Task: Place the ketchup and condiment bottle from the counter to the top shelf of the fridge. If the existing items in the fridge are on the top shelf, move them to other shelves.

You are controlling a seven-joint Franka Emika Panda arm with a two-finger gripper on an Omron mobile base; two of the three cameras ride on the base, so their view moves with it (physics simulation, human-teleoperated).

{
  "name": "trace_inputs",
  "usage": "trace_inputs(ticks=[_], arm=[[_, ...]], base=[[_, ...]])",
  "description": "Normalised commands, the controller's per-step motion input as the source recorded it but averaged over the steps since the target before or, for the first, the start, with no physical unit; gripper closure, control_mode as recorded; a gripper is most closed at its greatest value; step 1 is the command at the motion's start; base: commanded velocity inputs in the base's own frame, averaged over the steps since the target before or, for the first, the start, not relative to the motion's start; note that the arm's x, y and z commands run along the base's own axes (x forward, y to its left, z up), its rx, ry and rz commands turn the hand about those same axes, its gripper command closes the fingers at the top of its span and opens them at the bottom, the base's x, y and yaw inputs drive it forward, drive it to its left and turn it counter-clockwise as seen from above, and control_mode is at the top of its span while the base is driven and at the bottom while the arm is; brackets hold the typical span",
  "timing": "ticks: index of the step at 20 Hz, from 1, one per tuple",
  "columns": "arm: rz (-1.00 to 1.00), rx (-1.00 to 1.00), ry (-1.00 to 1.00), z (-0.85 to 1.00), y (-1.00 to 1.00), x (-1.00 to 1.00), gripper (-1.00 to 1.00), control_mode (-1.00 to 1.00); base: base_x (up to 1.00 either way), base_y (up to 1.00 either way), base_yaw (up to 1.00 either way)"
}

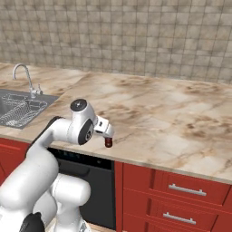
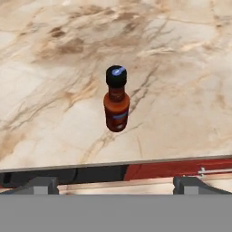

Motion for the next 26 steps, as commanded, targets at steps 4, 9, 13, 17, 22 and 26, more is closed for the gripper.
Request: trace_inputs(ticks=[4,9,13,17,22,26], arm=[[0.0,0.0,0.0,-0.05,0.0,0.39,-1.0,-1.0],[0.0,0.0,-0.01,-0.04,0.0,0.3,-1.0,-1.0],[0.0,0.0,0.0,-0.09,-0.01,0.24,-1.0,-1.0],[0.0,0.0,0.0,-0.18,-0.12,0.06,-1.0,-1.0],[0.0,0.0,0.0,-0.16,-0.08,0.08,-1.0,-1.0],[0.0,0.0,0.0,-0.11,-0.01,0.2,-1.0,-1.0]], base=[[0.0,0.0,0.0],[0.0,0.0,0.0],[0.0,0.0,0.0],[0.0,0.0,0.0],[0.0,0.0,0.0],[0.0,0.0,0.0]])
